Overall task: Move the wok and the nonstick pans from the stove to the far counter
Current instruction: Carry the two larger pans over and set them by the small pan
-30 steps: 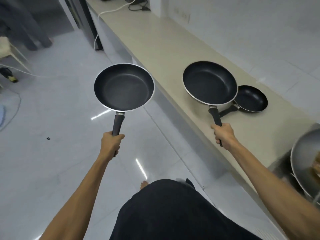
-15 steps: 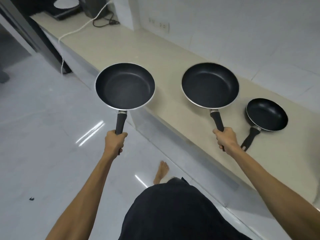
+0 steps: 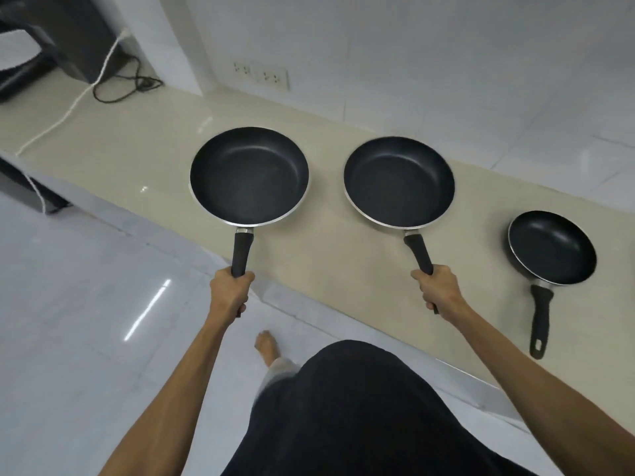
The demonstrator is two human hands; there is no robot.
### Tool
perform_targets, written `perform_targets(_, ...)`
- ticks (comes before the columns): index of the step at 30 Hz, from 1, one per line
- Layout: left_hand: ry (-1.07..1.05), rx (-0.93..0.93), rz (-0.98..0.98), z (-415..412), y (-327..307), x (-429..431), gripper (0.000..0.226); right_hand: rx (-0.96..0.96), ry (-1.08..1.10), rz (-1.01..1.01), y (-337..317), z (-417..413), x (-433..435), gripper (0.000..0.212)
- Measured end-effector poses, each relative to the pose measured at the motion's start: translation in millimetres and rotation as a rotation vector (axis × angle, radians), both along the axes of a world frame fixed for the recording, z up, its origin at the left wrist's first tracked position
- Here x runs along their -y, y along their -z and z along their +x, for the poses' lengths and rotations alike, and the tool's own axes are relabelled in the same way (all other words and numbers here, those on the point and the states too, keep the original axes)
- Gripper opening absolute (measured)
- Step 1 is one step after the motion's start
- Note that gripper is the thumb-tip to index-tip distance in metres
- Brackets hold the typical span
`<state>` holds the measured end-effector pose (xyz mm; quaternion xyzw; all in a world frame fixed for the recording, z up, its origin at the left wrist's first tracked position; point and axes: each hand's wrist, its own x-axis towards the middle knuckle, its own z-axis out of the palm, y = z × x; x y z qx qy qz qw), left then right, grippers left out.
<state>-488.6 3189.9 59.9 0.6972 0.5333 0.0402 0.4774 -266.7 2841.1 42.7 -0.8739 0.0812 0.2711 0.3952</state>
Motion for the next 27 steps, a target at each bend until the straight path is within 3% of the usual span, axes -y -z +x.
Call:
perform_targets(13,0.344,-0.071,-0.009,114,-7,-184,0.012,-0.023,0.394,-0.013,3,-8,-110,0.019)
perform_targets(27,0.523,-0.104,-0.036,163,14,-273,0.011,-0.06,0.583,-0.029,6,-34,-173,0.019)
